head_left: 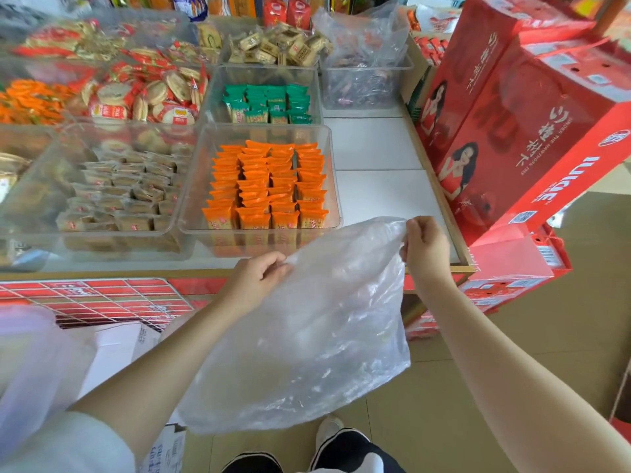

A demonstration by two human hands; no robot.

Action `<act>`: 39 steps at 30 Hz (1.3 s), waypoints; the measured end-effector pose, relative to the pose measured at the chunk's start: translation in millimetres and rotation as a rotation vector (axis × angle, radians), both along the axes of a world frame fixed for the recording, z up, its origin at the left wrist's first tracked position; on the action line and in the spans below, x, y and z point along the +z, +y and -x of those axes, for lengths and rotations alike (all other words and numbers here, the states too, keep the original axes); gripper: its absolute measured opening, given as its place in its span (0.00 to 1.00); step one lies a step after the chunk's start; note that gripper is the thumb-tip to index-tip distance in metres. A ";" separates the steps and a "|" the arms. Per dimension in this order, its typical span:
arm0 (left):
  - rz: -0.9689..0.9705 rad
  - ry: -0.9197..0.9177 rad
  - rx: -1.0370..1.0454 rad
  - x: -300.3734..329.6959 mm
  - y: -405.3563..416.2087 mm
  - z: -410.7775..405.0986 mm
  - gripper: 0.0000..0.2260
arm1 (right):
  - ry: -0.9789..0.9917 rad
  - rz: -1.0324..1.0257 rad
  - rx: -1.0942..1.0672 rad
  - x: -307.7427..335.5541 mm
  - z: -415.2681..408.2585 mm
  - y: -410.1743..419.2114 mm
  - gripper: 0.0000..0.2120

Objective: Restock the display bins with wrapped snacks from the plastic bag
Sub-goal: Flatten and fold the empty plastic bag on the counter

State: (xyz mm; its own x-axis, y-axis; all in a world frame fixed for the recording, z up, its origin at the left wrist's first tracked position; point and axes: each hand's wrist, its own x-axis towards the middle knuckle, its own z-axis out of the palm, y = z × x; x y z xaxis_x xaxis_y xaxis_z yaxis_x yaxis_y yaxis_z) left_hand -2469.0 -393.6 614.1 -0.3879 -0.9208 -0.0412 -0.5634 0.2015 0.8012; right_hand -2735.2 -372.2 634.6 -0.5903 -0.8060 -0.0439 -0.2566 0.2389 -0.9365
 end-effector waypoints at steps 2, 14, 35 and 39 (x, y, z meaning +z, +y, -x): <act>-0.087 0.017 -0.062 3.0 3.2 2.8 0.04 | -0.191 -0.015 -0.026 1.8 -15.1 -2.2 0.08; -0.186 -0.006 -0.039 -6.8 -0.2 -10.7 0.12 | 0.586 0.008 0.719 -21.3 -63.9 19.4 0.37; -1.243 0.027 0.380 -51.7 38.2 -59.7 0.34 | 0.128 -0.195 -0.144 -22.5 -16.9 28.2 0.14; -1.193 0.368 0.470 -50.4 44.4 -37.2 0.15 | 0.090 -0.218 -0.158 -27.1 -7.6 32.6 0.14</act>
State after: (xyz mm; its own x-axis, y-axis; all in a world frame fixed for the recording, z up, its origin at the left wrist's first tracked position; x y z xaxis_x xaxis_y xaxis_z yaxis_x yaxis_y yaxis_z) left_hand -2431.8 -349.2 563.8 -0.2082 -0.4426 -0.8722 -0.1004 -0.8774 0.4692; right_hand -2727.6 -339.6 607.5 -0.7170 -0.6812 -0.1479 -0.2803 0.4761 -0.8336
